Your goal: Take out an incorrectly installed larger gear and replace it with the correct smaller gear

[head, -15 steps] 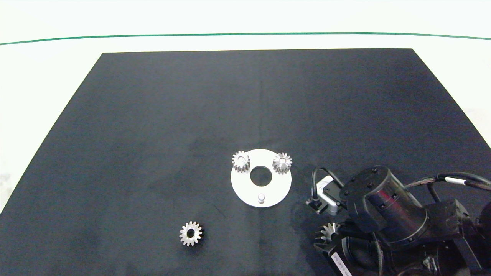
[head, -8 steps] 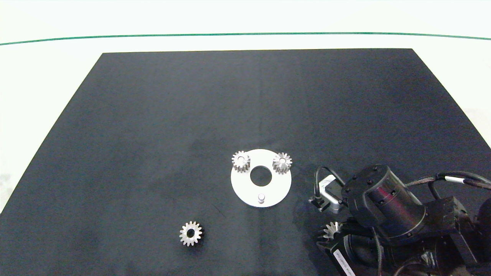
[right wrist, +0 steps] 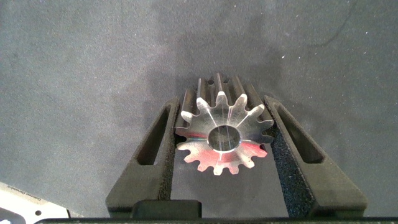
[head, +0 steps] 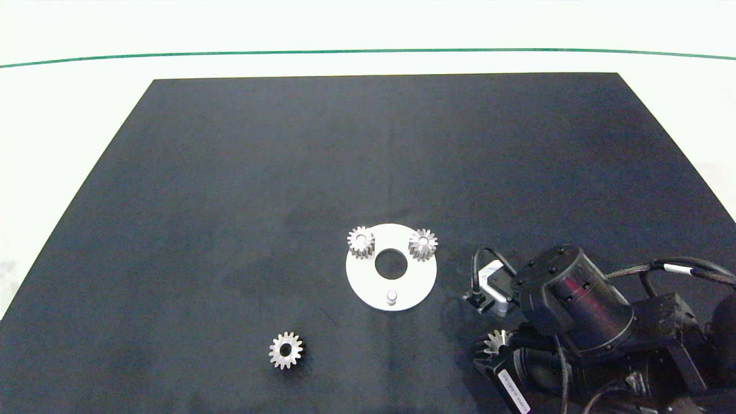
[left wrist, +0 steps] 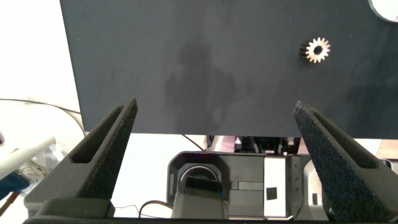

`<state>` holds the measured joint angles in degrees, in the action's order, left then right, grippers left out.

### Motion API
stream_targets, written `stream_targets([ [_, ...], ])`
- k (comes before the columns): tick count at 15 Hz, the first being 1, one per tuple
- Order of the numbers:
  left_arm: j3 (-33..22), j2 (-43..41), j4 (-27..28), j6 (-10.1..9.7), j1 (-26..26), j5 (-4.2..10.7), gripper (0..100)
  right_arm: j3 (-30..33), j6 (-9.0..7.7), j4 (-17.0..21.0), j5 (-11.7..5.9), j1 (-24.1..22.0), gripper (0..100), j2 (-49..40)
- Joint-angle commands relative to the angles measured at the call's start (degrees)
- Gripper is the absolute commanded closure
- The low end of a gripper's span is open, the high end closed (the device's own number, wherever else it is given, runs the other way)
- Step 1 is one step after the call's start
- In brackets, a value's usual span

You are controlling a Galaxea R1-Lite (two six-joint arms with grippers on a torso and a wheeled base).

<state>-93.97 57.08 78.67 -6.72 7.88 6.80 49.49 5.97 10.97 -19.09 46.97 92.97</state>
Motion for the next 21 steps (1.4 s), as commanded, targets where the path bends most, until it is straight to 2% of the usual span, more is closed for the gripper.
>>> stream_targets([
  [1, 0.0, 0.1, 0.4, -0.05, 0.0, 0.05, 0, -0.3, 0.00, 0.1, -0.16, 0.1, 100, 0.2],
  [2, 0.0, 0.1, 0.4, -0.05, -0.1, 0.05, 0, -0.3, 0.00, 0.1, -0.16, 0.1, 0, 0.1],
  [11, 0.4, 0.3, 0.3, -0.05, 0.0, 0.05, 0, -0.1, -0.08, 0.0, -0.25, 0.1, 0, -0.9],
  [13, 0.4, 0.8, 0.3, -0.05, 0.0, 0.05, 0, 1.8, -1.14, 1.0, -0.60, 0.3, 0, -4.4],
  [14, 0.9, 1.9, -0.4, -0.31, -0.1, 0.05, 0, 4.5, -1.23, 5.0, -1.12, 0.1, 0, -5.7],
  [15, 1.7, 2.6, -1.8, -0.40, -0.1, 0.05, 0, 8.5, -0.79, 11.2, -1.21, -0.1, 0, -7.2],
  [16, 2.6, 2.7, -2.8, -0.40, -0.1, 0.14, 0, 11.3, 0.35, 15.2, -1.21, -0.6, 0, -8.2],
  [17, 4.9, 2.9, -4.9, -0.40, -0.2, 0.23, 0, 16.8, 3.43, 22.4, -1.21, -2.3, 0, -10.2],
  [19, 7.0, 3.7, -6.4, -0.49, -0.1, 0.14, 0, 23.9, 3.96, 31.6, -1.21, -7.2, 0, -13.7],
  [21, 7.0, 7.4, -6.8, -2.07, -0.1, -0.12, 0, 26.6, 3.87, 35.3, -1.21, -11.4, 0, -15.4],
])
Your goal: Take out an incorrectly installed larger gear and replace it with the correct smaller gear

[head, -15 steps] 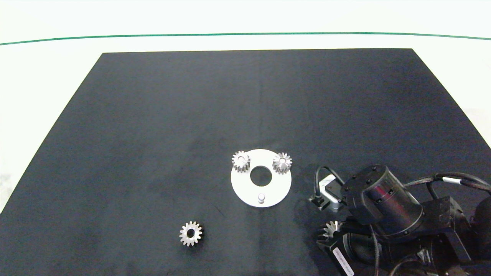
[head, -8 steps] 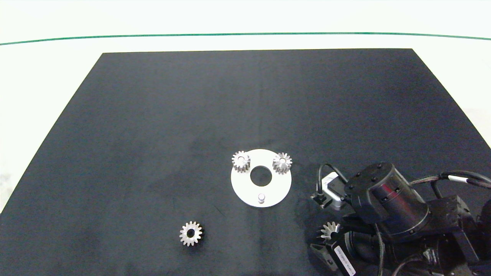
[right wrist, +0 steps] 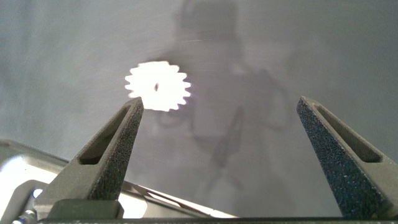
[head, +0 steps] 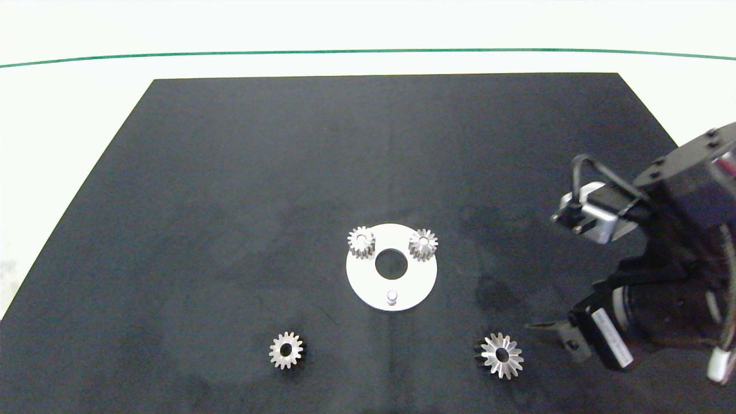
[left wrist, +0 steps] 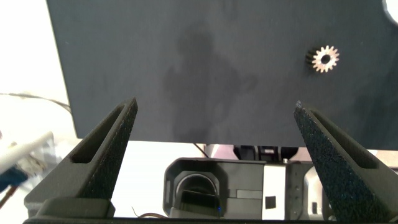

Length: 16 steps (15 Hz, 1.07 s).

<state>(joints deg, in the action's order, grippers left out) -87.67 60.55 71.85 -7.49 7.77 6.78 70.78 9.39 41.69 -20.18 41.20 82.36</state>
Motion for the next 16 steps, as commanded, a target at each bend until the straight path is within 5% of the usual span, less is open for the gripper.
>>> stream_targets([
  [1, 0.8, 5.4, -0.4, -1.92, 0.1, -0.19, 0, 5.2, 0.37, 4.7, -0.13, -6.4, 0, -5.2],
  [4, 5.8, 9.5, -4.4, -2.97, 3.7, -0.19, 0, 5.2, -0.16, 4.5, -0.39, -7.0, 0, -6.2],
  [8, 13.8, 11.9, -15.5, -8.95, 11.5, 0.43, 0, 5.3, -0.69, 4.5, -0.39, -8.0, 0, -7.7],
  [14, 20.0, 10.3, -18.1, -8.86, 19.8, 0.96, 0, 3.7, -0.77, 4.5, -0.39, -8.2, 0, -7.9],
  [16, 22.6, 8.4, -19.1, -8.86, 26.3, 2.71, 0, 2.9, -0.69, 4.5, -0.30, -8.3, 0, -8.2],
])
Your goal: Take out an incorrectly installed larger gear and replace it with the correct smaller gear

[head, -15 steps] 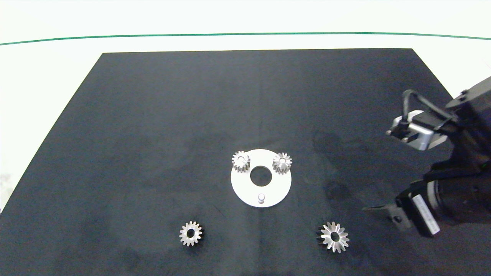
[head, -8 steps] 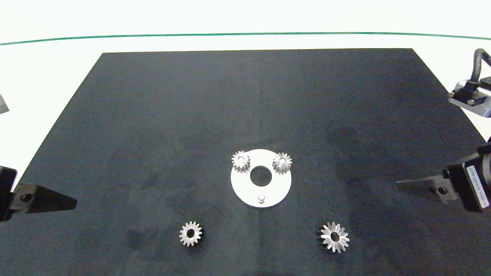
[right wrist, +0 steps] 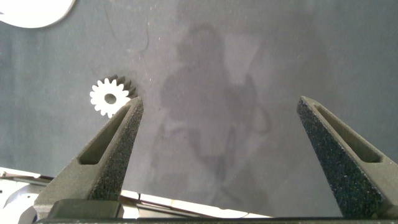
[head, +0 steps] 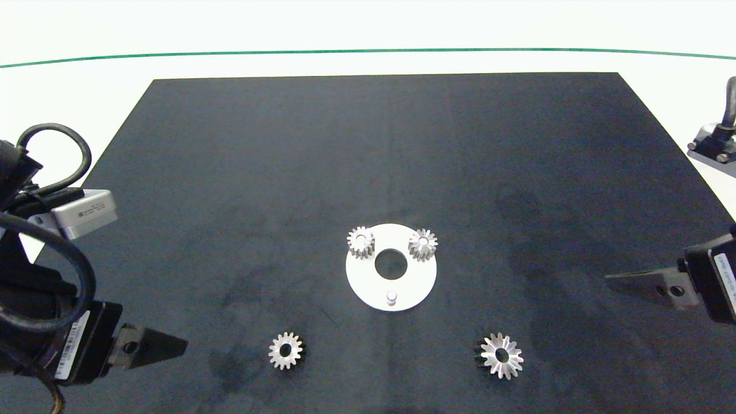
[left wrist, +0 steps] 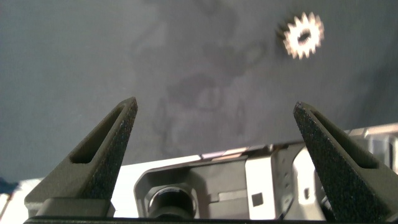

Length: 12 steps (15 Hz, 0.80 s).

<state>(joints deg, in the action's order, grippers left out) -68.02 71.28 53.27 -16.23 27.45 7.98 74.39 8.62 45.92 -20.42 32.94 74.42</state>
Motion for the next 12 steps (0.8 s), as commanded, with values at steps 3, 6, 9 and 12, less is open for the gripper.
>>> stream_targets([
  [3, 6.2, -1.7, -5.3, -0.47, 10.2, 2.83, 0, -0.6, 0.17, 0.1, -0.06, -1.4, 0, -0.3],
  [6, 6.9, 0.7, -10.3, -3.81, 10.8, 3.62, 0, -0.5, 0.17, 0.1, -0.06, -1.5, 0, -0.3],
  [9, 7.1, 2.1, -10.4, -7.24, 16.3, 7.57, 0, -0.5, 0.08, 0.1, -0.06, -1.5, 0, -0.6],
  [12, 7.6, 6.3, -10.6, -13.66, 22.5, 14.60, 0, -0.5, 0.08, 0.1, -0.06, -1.5, 0, -1.1],
])
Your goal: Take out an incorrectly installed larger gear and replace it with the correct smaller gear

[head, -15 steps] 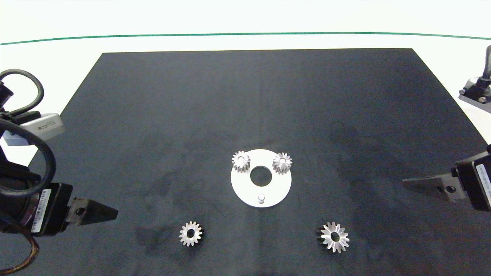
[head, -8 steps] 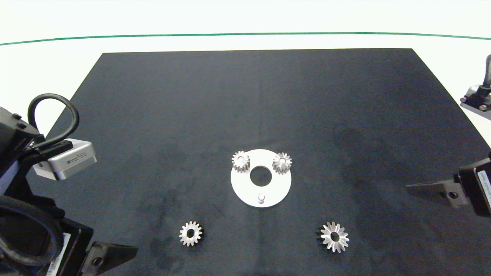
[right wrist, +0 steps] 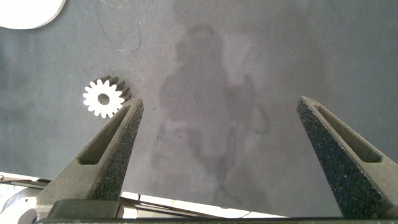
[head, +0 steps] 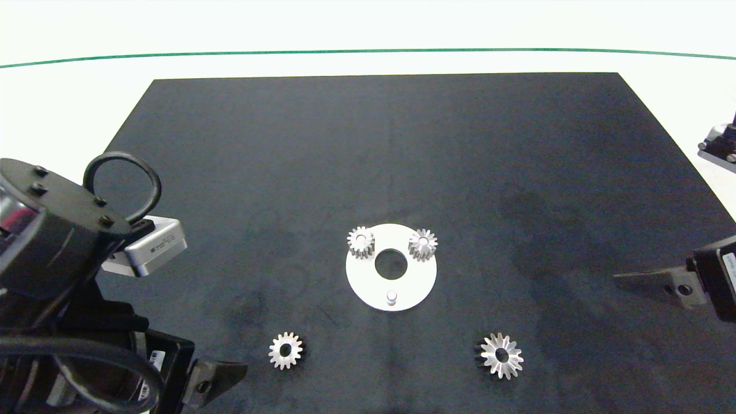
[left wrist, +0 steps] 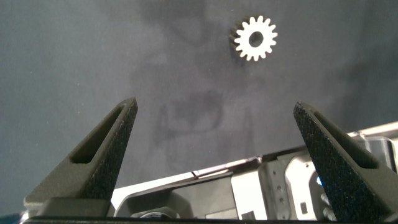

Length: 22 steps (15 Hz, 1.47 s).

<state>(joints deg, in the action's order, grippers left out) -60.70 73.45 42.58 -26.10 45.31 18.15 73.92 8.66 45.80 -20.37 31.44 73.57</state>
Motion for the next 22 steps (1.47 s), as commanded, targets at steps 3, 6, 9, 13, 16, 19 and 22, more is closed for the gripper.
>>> stream_targets([
  [3, 0.7, 7.3, -0.2, -7.03, 8.0, 8.04, 0, 0.0, -0.04, 0.3, -0.11, 0.0, 0, -0.3],
  [6, 0.9, 9.2, -1.4, -7.56, 9.2, 8.30, 0, 0.0, -0.04, 0.3, -0.11, 0.0, 0, -0.4],
  [9, 0.9, 9.3, -4.2, -7.47, 9.1, 8.39, 0, 0.0, 0.05, 0.3, -0.11, 0.0, 0, -0.3],
  [13, 0.4, 11.8, -4.7, -8.97, 7.7, 8.30, 0, -0.1, 0.05, 0.3, -0.11, 0.0, 0, -0.2],
  [16, 0.1, 14.1, -5.0, -10.64, 7.6, 8.30, 0, -0.3, 0.05, 0.3, -0.11, 0.1, 0, 0.3],
  [19, -0.1, 15.8, -5.3, -11.52, 7.6, 8.22, 0, -0.3, 0.05, 0.2, -0.11, 0.1, 0, 0.3],
  [22, -0.4, 15.9, -7.8, -12.84, 7.8, 8.22, 0, -0.4, 0.05, 0.3, -0.11, 0.1, 0, 0.3],
])
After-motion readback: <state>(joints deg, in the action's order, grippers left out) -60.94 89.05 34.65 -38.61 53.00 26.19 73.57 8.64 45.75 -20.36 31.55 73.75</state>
